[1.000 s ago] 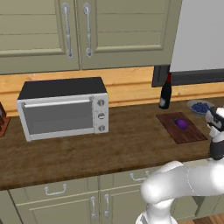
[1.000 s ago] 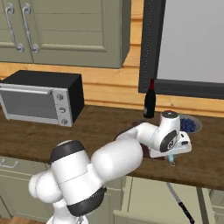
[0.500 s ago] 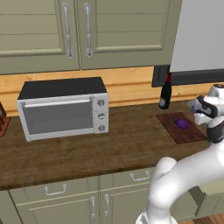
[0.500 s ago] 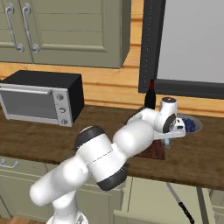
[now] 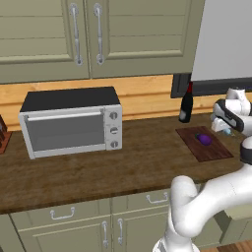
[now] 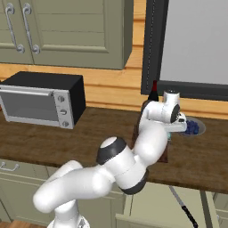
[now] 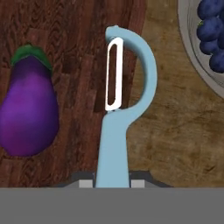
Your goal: Place the appropriate cutting tool for cutting the eggplant skin on the cutting board.
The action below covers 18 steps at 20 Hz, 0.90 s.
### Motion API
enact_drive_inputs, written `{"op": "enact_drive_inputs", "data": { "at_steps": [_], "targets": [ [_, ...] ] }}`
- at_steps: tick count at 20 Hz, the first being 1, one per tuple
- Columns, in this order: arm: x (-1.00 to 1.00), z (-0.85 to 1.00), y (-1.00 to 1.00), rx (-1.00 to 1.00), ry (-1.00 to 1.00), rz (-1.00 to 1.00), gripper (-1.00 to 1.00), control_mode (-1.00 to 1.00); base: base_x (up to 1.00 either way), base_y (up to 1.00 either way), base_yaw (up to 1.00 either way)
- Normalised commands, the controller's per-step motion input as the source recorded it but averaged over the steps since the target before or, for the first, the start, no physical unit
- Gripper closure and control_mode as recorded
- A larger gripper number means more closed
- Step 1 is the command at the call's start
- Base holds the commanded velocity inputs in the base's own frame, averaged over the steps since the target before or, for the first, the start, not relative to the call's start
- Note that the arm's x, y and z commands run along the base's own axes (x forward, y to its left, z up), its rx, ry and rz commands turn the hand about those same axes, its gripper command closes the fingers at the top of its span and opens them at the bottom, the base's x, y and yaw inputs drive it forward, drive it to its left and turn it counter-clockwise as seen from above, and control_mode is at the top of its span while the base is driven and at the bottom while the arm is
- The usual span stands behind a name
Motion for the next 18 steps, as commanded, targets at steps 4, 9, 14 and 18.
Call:
{"op": "enact_drive_inputs", "data": {
  "at_steps": [4, 9, 14, 18],
  "targets": [
    [-0.22, 0.00, 0.00, 0.00, 0.01, 0.00, 1.00, -1.00, 0.00, 0.00, 0.00],
    [-0.41, -0.06, 0.00, 0.00, 0.01, 0.00, 1.00, -1.00, 0.00, 0.00, 0.00],
    [-0.52, -0.15, 0.02, 0.00, 0.07, 0.00, 1.00, -1.00, 0.00, 0.00, 0.00],
    [-0.38, -0.20, 0.27, 0.00, 0.10, 0.00, 1.00, -1.00, 0.00, 0.00, 0.00]
  ]
}}
